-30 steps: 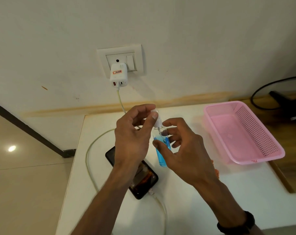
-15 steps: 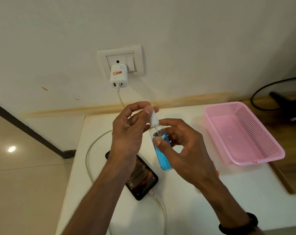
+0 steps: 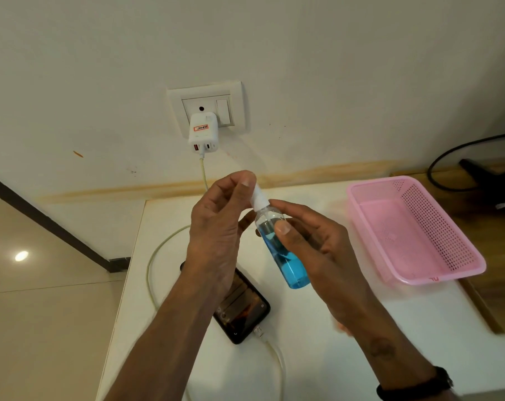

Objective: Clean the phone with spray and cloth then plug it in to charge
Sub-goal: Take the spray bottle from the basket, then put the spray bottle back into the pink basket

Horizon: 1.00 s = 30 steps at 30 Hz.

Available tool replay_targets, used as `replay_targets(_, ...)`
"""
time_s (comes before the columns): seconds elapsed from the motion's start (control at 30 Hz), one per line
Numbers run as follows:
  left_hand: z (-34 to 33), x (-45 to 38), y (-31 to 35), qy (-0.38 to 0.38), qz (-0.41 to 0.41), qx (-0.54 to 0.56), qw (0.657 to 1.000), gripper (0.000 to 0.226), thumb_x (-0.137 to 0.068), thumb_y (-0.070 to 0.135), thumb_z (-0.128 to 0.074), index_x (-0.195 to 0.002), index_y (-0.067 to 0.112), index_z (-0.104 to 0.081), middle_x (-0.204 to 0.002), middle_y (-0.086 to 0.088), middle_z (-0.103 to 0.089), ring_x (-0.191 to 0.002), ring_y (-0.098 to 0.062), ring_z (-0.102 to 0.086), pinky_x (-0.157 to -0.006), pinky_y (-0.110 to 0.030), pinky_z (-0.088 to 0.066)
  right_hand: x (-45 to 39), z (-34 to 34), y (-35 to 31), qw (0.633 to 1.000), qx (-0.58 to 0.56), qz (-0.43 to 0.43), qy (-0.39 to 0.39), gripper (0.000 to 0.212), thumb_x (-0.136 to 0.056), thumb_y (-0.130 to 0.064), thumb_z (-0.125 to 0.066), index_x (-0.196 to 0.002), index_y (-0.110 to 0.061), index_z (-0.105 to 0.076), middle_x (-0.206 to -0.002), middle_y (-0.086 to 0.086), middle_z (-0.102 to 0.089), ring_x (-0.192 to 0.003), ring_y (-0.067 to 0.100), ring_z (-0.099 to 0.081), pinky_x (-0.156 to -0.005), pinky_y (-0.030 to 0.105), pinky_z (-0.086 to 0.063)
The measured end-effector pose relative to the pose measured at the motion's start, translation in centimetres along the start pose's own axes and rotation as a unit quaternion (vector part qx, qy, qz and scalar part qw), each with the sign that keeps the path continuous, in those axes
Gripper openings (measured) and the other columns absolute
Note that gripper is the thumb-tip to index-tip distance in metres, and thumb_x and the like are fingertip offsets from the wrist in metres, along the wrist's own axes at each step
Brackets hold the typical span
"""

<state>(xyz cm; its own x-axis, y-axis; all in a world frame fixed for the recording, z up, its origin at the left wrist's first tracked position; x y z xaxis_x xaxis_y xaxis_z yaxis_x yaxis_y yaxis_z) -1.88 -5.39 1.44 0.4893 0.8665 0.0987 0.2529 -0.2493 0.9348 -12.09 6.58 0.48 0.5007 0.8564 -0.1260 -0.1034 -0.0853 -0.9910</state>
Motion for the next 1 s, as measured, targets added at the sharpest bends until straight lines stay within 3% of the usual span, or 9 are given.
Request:
replay_targets(0.1,0.4,-0.2,0.1,0.003,0.009,0.003,1.0,0.035,-0.074,0.036,-0.074,-0.105,0.021,-0.077,-0.098,0.006,-0.08,-0.087,-0.006,-0.074,-0.092,-0.035,-0.06,0.1,0.0,0.3,1.0,-0.007,-0.02,-0.006,0.034,-0.087,-0.044,-0.062,-0.122,-0.045,-0.064,-0.11,-0.016,-0.075,-0.104,0.011,-0.072,-0.076,0.025,-0.062)
replay_targets(0.23,0.2,-0.1,0.2,-0.023,0.013,0.012,1.0,0.027,-0.08,0.035,-0.07,-0.104,0.025,-0.08,-0.111,-0.005,-0.08,-0.102,-0.017,-0.074,-0.1,-0.041,-0.057,0.2,0.3,0.6,0.997,-0.046,-0.054,-0.005,0.046,-0.09,-0.042,-0.06,-0.132,-0.026,-0.065,-0.113,-0.002,-0.076,-0.098,0.023,-0.074,-0.077,0.033,-0.064)
replay_targets(0.37,-0.3,0.1,0.2,-0.05,0.011,0.02,0.998,0.025,-0.086,0.037,-0.065,-0.106,0.026,-0.077,-0.112,-0.004,-0.08,-0.099,-0.017,-0.074,-0.091,-0.033,-0.062,-0.1,0.5,1.0,0.995,-0.065,-0.072,-0.007,0.047,-0.094,-0.046,-0.054,-0.133,-0.021,-0.064,-0.11,0.002,-0.077,-0.085,0.021,-0.074,-0.073,0.029,-0.06)
replay_targets(0.47,-0.5,0.2,0.1,-0.054,0.012,0.023,0.998,0.025,-0.092,0.035,-0.06,-0.109,0.023,-0.074,-0.117,-0.005,-0.079,-0.102,-0.024,-0.072,-0.087,-0.034,-0.062,-0.2,0.4,1.3,0.994,-0.075,-0.073,-0.018,0.045,-0.096,-0.047,-0.051,-0.131,-0.023,-0.065,-0.107,0.005,-0.078,-0.077,0.018,-0.072,-0.071,0.028,-0.058)
replay_targets(0.6,-0.8,0.4,0.1,-0.067,0.014,0.035,0.997,0.021,-0.104,0.029,-0.052,-0.112,0.021,-0.071,-0.121,-0.007,-0.077,-0.094,-0.021,-0.07,-0.068,-0.025,-0.058,-0.4,-0.1,1.2,0.984,-0.134,-0.103,-0.046,0.056,-0.089,-0.061,-0.057,-0.125,-0.018,-0.065,-0.095,0.006,-0.077,-0.065,0.015,-0.067,-0.062,0.025,-0.056)
replay_targets(0.7,-1.0,0.6,0.0,-0.077,0.007,0.035,0.996,0.022,-0.108,0.027,-0.05,-0.111,0.021,-0.071,-0.12,-0.008,-0.077,-0.087,-0.017,-0.07,-0.064,-0.022,-0.056,-0.4,-0.1,1.2,0.976,-0.187,-0.104,-0.034,0.033,-0.101,-0.042,-0.053,-0.111,-0.014,-0.069,-0.08,0.006,-0.07,-0.061,0.015,-0.064,-0.056,0.028,-0.054)
replay_targets(0.77,-1.1,0.8,-0.1,-0.08,0.005,0.032,0.996,0.022,-0.107,0.028,-0.05,-0.112,0.021,-0.07,-0.12,-0.007,-0.078,-0.077,-0.013,-0.069,-0.062,-0.02,-0.056,-0.4,-0.5,1.2,0.959,-0.241,-0.141,-0.048,0.035,-0.106,-0.036,-0.047,-0.117,-0.009,-0.065,-0.081,0.011,-0.068,-0.06,0.016,-0.063,-0.053,0.027,-0.054)
replay_targets(0.83,-1.3,1.0,-0.2,-0.084,0.003,0.024,0.996,0.023,-0.104,0.033,-0.052,-0.113,0.021,-0.07,-0.119,-0.005,-0.078,-0.068,-0.008,-0.066,-0.061,-0.02,-0.056,-0.2,-0.9,1.3,0.929,-0.312,-0.185,-0.07,0.046,-0.098,-0.039,-0.045,-0.127,-0.005,-0.058,-0.088,0.016,-0.069,-0.062,0.016,-0.063,-0.049,0.024,-0.055)
replay_targets(1.0,-2.0,1.8,-0.3,-0.095,0.0,0.025,0.995,0.024,-0.096,0.041,-0.056,-0.109,0.027,-0.071,-0.116,-0.002,-0.079,-0.063,-0.006,-0.065,-0.068,-0.024,-0.059,1.0,-1.4,1.2,0.866,-0.453,-0.184,-0.103,0.046,-0.097,-0.043,-0.053,-0.125,-0.01,-0.067,-0.097,0.017,-0.068,-0.07,0.017,-0.064,-0.052,0.021,-0.056)
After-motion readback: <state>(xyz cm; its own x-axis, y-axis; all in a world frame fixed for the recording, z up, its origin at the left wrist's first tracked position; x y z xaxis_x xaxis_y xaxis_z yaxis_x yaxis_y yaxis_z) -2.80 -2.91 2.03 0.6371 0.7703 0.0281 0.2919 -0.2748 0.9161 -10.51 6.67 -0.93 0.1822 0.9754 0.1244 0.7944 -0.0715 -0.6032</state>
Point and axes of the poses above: each hand's wrist, its own x-axis away from the middle knuckle, its own z-axis out of the back of the hand, y = z × x, the point moved 3 cm from there along -x, towards the middle knuckle
